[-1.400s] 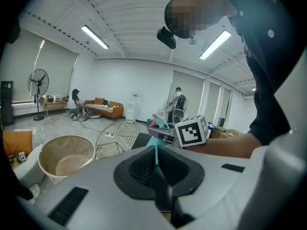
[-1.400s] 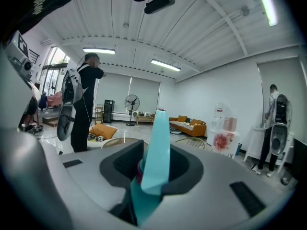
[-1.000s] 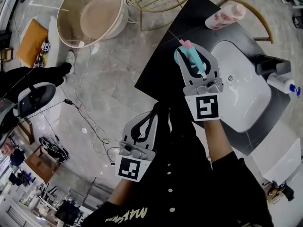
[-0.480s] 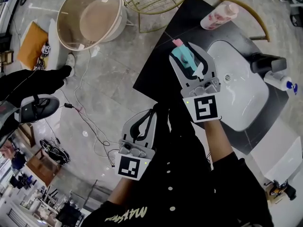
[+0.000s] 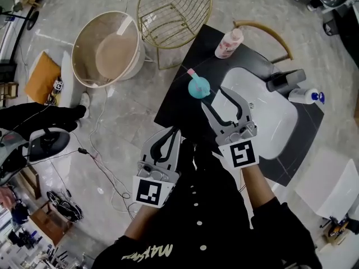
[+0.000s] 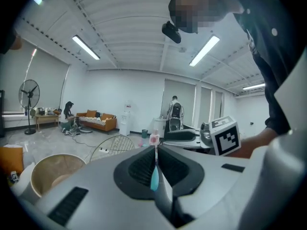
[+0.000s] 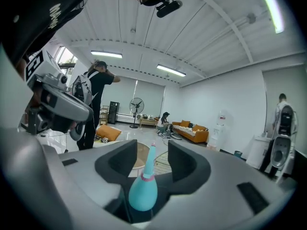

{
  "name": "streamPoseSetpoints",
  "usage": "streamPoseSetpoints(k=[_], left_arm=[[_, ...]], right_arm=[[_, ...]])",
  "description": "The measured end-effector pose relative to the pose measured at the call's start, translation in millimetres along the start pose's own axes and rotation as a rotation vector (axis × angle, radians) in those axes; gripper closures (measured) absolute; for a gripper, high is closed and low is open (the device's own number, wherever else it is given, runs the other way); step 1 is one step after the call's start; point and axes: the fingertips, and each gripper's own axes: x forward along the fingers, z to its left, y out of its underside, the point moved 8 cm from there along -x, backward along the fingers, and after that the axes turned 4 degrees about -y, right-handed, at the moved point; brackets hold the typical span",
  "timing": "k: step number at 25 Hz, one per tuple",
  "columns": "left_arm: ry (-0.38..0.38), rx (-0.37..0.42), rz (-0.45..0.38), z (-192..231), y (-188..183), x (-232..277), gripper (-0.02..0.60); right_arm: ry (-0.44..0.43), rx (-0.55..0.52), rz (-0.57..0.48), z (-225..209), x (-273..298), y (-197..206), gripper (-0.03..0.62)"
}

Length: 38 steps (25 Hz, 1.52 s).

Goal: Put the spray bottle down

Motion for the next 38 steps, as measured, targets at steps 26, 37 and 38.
streamPoseSetpoints(k=[26,37,38], left_arm=[[0.067,0.186,-0.272,-1,-120,26,0.558],[0.066,0.204,-0.31,-4,-132,28,0.558],[0.065,0.205,-0.309,-4,-131,28,0.558]], right_arm=[[0.461,0.128,-0.153,-68,-166,-66,0.599],[0.476,0.125,-0.171,-72,-166,-66,0.599],[0.468,0.122,-0.176,-72,-164,-67,0.599]])
